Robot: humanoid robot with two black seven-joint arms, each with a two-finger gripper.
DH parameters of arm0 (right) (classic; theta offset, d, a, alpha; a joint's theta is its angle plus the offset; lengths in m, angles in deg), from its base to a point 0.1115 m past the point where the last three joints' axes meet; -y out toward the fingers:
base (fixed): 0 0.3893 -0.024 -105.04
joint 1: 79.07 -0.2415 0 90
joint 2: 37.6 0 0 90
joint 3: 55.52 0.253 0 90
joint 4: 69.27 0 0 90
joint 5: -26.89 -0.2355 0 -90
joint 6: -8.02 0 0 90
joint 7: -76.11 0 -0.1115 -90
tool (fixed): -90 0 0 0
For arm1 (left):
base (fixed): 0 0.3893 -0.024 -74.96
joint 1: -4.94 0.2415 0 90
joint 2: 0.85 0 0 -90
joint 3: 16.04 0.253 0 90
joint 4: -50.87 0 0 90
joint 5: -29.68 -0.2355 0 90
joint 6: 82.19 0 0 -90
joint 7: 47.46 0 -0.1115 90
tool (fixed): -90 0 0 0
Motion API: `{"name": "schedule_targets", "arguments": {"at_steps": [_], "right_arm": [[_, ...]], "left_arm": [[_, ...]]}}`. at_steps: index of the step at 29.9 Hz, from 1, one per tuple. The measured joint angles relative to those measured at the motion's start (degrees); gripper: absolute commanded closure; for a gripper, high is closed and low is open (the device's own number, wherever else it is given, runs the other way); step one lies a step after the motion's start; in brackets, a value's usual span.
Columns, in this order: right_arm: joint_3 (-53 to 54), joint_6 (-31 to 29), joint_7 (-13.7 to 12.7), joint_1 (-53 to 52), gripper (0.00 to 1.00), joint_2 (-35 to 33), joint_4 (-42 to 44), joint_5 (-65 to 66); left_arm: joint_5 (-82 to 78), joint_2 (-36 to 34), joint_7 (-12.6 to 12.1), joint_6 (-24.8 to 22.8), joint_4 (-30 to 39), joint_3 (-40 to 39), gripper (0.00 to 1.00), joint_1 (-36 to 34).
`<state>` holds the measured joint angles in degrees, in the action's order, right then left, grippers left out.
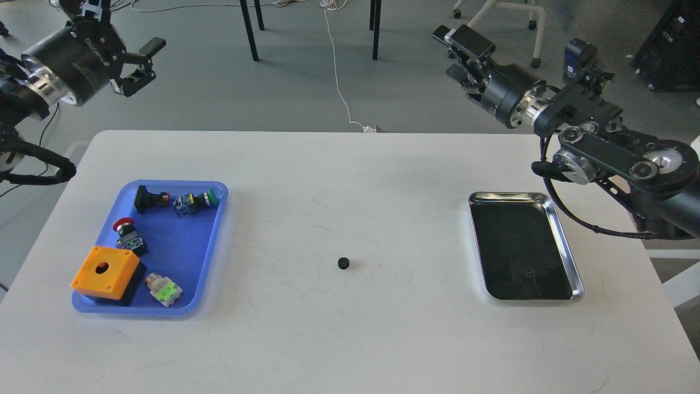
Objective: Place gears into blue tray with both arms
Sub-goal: 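Reach the left gripper out toward the black ring on the table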
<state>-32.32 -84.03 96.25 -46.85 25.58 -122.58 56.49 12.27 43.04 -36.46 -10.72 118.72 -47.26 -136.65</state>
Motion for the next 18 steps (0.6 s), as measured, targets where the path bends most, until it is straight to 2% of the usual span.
{"name": "schedule_targets", "arguments": {"at_steps": [3, 5, 14, 18], "right_arm": [[7.0, -2.1, -0.1, 3.3, 0.02, -1.4, 0.0, -3.6], [11.0, -4.3, -0.2, 5.5, 0.02, -2.7, 0.1, -7.2], [16.2, -18.5, -0.2, 19.2, 0.02, -12.1, -1.1, -31.1], [16.8, -20.5, 0.1, 23.0, 0.02, -13.9, -2.4, -34.4]], "left_arm": [[-9.4, 1.7, 0.0, 1.7, 5.9, 2.8, 0.02, 0.1], [-16.5, 3.7, 0.1, 2.5, 7.4, 5.3, 0.02, 0.1], [-54.4, 15.2, 0.2, 6.9, 7.3, 14.8, 0.02, 1.0], [-63.1, 17.2, 0.3, 8.0, 7.3, 16.1, 0.02, 1.0]]}}
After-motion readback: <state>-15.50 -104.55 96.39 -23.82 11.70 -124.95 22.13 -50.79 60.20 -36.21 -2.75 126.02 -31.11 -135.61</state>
